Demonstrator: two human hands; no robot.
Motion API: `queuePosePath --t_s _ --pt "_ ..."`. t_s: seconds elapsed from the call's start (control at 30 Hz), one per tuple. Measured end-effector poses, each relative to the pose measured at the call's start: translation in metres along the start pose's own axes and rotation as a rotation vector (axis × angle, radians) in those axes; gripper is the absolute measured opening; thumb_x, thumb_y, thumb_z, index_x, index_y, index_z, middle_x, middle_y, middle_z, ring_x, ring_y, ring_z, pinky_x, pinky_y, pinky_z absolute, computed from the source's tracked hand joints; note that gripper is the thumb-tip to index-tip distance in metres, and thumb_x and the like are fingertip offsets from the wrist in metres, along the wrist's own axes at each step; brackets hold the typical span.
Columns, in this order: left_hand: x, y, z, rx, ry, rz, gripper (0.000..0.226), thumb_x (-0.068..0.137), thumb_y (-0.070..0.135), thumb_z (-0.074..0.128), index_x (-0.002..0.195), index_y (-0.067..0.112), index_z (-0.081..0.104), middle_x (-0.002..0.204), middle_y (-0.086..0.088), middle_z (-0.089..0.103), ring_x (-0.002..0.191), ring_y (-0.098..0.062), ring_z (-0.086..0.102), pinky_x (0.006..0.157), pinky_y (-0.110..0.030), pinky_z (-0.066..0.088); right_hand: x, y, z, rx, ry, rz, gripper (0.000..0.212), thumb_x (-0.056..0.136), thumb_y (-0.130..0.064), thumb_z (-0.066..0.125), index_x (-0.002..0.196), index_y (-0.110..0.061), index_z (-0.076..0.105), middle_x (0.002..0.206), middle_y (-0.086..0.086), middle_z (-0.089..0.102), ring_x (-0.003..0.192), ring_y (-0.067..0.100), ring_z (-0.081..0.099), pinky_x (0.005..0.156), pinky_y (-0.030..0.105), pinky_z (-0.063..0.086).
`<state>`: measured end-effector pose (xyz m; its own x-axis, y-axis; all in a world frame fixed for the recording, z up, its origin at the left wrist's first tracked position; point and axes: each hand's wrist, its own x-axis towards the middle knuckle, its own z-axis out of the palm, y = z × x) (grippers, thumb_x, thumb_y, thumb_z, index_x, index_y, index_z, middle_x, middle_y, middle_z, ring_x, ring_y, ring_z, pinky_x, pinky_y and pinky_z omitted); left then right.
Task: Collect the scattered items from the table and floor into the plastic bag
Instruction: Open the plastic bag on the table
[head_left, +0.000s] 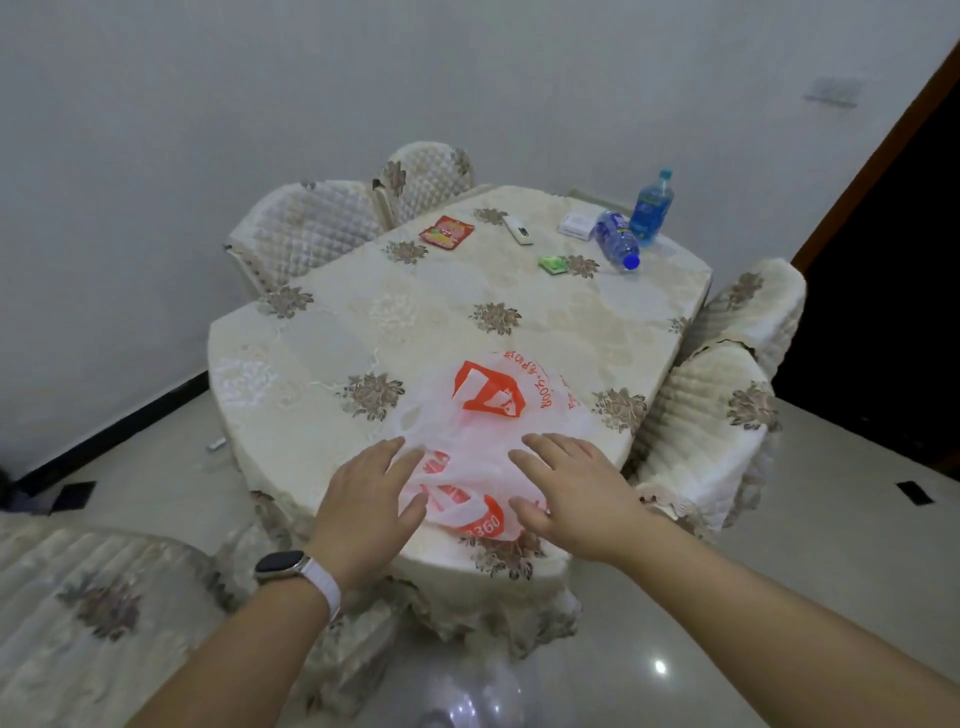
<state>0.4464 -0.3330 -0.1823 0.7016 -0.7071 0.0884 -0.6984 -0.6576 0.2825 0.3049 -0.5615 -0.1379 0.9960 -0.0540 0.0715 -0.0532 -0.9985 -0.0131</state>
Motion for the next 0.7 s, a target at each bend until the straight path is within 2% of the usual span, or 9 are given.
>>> queuePosePath --t_s 0.17,0.47,0.57,0.7 --pt "0.015 -0.017 0.016 0.018 -0.054 -0.053 0.063 0.084 0.052 0.039 0.134 0.019 0.058 0.140 -0.012 0.055 0.125 -0.032 0.053 0.098 -0.048 0.047 0.035 0.006 0.031 0.040 -0.033 -0.063 0.052 0.089 -0.052 0.050 0.127 -0.017 0.057 0.132 0.009 0.058 0.118 0.030 0.055 0.096 0.044 0.047" --pt "0.038 -0.021 0.033 0.070 -0.131 -0.213 0.056 0.082 0.046 0.044 0.126 0.017 0.062 0.131 -0.013 0.061 0.119 -0.033 0.059 0.095 -0.049 0.050 0.101 0.023 0.078 0.140 -0.148 -0.228 0.056 0.091 -0.053 0.045 0.136 -0.020 0.051 0.142 0.007 0.050 0.127 0.028 0.047 0.104 0.043 0.038" --pt "0.050 -0.021 0.037 0.092 -0.139 -0.273 0.059 0.084 0.048 0.041 0.132 0.018 0.059 0.136 -0.012 0.058 0.125 -0.032 0.055 0.100 -0.048 0.045 0.118 0.032 0.095 0.177 -0.166 -0.278 0.055 0.089 -0.053 0.047 0.132 -0.020 0.053 0.138 0.007 0.053 0.123 0.028 0.050 0.101 0.042 0.040" --pt "0.071 -0.021 0.049 0.092 -0.141 -0.338 0.057 0.090 0.041 0.056 0.142 0.018 0.049 0.146 -0.011 0.049 0.134 -0.030 0.045 0.107 -0.045 0.038 0.138 0.041 0.118 0.216 -0.243 -0.314 0.056 0.089 -0.053 0.047 0.135 -0.021 0.048 0.138 0.004 0.050 0.124 0.026 0.047 0.102 0.041 0.038"
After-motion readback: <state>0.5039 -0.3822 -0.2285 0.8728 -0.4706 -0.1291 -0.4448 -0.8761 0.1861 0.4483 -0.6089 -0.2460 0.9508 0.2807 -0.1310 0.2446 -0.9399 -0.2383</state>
